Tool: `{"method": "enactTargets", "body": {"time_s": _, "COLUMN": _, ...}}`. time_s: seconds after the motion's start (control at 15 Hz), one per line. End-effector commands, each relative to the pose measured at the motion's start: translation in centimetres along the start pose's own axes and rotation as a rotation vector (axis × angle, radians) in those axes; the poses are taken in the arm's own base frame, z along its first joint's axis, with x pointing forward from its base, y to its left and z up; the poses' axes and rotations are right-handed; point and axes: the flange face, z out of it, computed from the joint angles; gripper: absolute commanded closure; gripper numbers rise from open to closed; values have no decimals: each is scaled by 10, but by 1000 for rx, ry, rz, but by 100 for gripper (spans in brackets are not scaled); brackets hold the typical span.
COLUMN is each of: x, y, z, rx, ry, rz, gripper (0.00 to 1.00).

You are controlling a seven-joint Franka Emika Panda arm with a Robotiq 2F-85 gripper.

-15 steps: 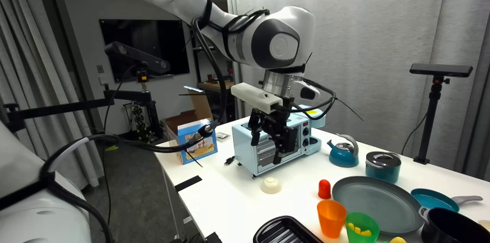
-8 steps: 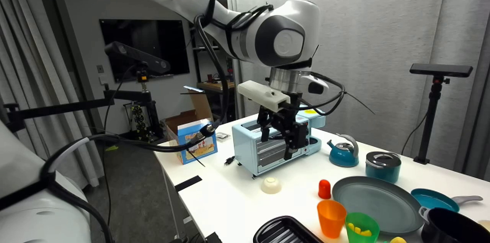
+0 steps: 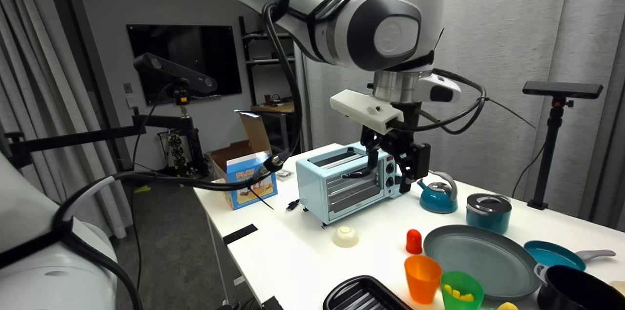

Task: Pick the yellow and green object and the brown object and out them in the pot

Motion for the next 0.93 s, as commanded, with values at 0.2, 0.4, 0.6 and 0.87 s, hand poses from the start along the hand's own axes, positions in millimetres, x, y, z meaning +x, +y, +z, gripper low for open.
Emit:
{"method": "enactTargets", "body": {"time_s": 0.2, "x": 33, "y": 39, "z": -22, "rx": -8, "ry": 91, "rz": 98, "gripper": 0}}
{"method": "enactTargets", "body": {"time_s": 0.4, "x": 49, "y": 57, "z": -27, "rx": -14, "ry": 126, "rz": 137, "gripper": 0}}
{"method": "enactTargets", "body": {"time_s": 0.6, "x": 63, "y": 72, "z": -33, "rx": -22, "ry": 145, "rz": 169, "gripper": 0}}
{"method": "enactTargets", "body": {"time_s": 0.87, "x": 79, "y": 84, "z": -34, "rx": -35, "ry": 156, "rz": 202, "gripper": 0}}
